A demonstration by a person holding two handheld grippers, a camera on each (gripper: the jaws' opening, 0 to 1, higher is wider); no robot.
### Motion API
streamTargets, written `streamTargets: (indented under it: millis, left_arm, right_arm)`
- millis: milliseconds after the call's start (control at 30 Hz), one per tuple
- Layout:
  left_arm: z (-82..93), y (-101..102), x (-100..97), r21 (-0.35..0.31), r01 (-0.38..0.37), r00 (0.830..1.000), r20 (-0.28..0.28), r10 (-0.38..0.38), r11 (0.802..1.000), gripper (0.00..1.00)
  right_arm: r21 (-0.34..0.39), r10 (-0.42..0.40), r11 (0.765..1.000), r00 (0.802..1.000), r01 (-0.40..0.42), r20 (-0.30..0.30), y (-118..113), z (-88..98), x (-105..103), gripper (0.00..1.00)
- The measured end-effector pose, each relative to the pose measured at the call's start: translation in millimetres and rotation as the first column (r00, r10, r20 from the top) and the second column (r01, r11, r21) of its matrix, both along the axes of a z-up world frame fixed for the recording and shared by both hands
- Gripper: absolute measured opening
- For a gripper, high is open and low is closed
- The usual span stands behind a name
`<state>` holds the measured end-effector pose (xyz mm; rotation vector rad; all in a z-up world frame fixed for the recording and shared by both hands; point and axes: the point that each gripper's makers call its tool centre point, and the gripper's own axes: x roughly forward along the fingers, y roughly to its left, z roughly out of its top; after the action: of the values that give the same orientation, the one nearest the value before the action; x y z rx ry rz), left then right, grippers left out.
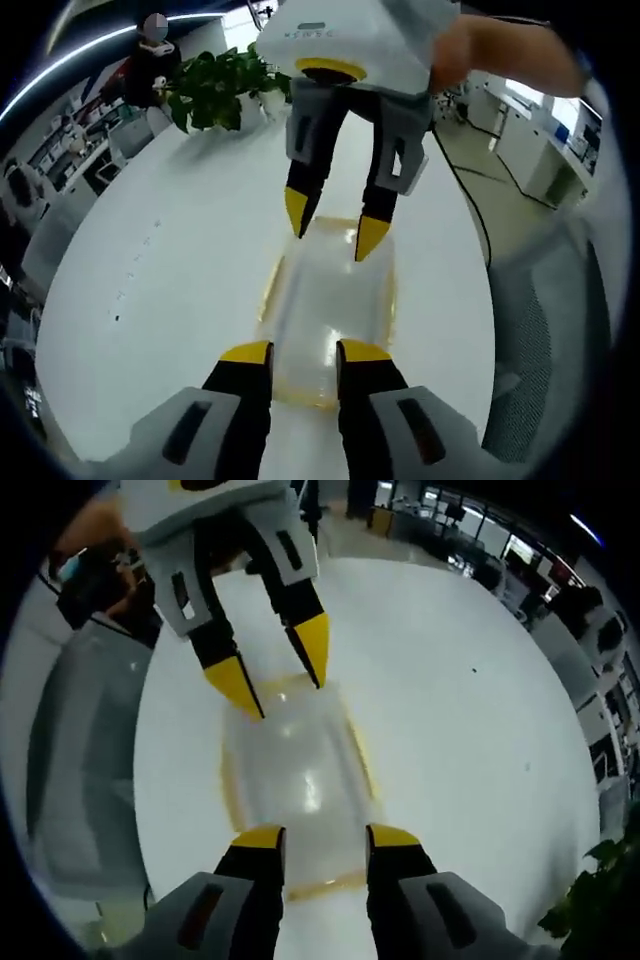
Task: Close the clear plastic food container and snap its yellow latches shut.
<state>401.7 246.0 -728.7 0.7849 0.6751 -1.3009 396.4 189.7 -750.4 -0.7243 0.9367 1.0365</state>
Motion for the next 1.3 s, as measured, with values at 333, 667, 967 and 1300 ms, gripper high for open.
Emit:
streamTargets:
  millis: [333,667,967,1300]
  left_arm:
    - [-6.7,-23.2,-4.6,0.005,0.056,0.998,0.001,-0.056,0.998,0.21]
    - [-14.5,-34.6,-11.5,-0.001,0.082,0.997,-0.017,-0.082,0.997,0.21]
    - [-15.4,-33.7,-16.3,-0.038,0.024,0.997,-0.078,-0.027,0.999,0.32]
    - [-16.6,-35.4,-29.2,-0.052,0.039,0.993,-0.111,-0.044,0.998,0.4]
  right_arm:
    - [0.008,0.066,0.998,0.998,-0.066,0.01,15.2,2.4,4.6,0.26]
    - [0.015,0.081,0.997,0.997,-0.081,0.008,21.3,-3.7,5.9,0.25]
    - [0.033,0.085,0.996,0.996,-0.085,-0.003,26.2,-4.0,13.3,0.29]
    - [0.033,0.1,0.994,0.995,-0.1,-0.011,28.7,-4.1,20.9,0.33]
